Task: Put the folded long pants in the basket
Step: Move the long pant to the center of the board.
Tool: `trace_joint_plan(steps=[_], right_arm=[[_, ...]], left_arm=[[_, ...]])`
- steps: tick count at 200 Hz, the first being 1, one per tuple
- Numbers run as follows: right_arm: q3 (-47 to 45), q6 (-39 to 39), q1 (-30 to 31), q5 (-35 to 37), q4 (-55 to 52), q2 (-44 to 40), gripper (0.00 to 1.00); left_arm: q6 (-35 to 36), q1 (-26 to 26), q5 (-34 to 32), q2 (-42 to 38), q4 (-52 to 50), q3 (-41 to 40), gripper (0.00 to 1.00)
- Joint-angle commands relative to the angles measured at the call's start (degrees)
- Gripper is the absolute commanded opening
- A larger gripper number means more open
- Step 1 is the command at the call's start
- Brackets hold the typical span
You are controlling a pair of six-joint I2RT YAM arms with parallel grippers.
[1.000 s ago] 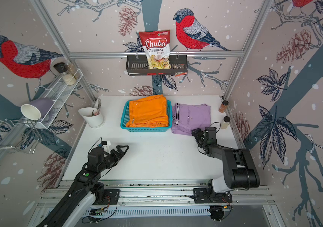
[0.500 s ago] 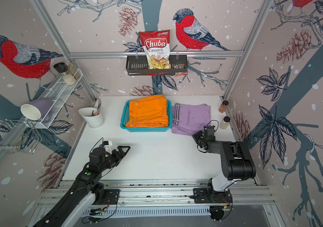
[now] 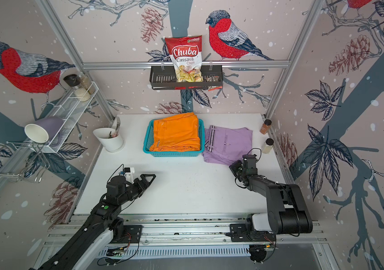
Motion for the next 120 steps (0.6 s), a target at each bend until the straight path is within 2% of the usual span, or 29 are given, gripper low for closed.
trace_joint_plan(steps=[1,24,52,58,62,75,83,101,120], right_arm=[[-2.52,2.16,0.28,1.14,-2.52,-4.59,0.00],[-6.95,2.61,2.35,0.38,-5.87,-13.98,0.00],[-9.53,0.65,4.13,0.17,-12.18,-20.83,0.01],[-9.83,0.67,3.90,-0.49,-12.24,-21.79,0.08],[-10.03,0.72,3.79,-1.11,-11.75,-22.33,0.17],[-9.76,1.51,3.66,-1.71,-10.65,-23.37,0.60],[-9.61,2.60,4.00,-1.59,-9.33,-23.51,0.76],[-9.23,4.18,5.30,0.36,-6.06,-21.87,0.90],[-6.92,3.80,5.20,3.25,-5.45,-17.19,0.94]], left_arm=[[-0.47,-0.39,0.65,-0.08,2.65,0.26,0.89],[0.26,-2.54,1.21,0.39,4.04,1.85,0.89],[0.76,-10.28,-3.82,3.67,4.74,5.18,0.89],[0.71,-11.89,-4.82,4.94,5.44,5.76,0.89],[0.67,-12.89,-5.18,5.88,5.99,6.11,0.89],[0.32,-15.73,-5.95,9.34,7.88,7.01,0.89],[0.23,-17.23,-6.47,11.63,8.49,7.61,0.89],[0.49,-19.10,-8.00,15.52,9.08,8.46,0.89],[0.34,-19.40,-8.95,18.43,10.82,8.53,0.89]])
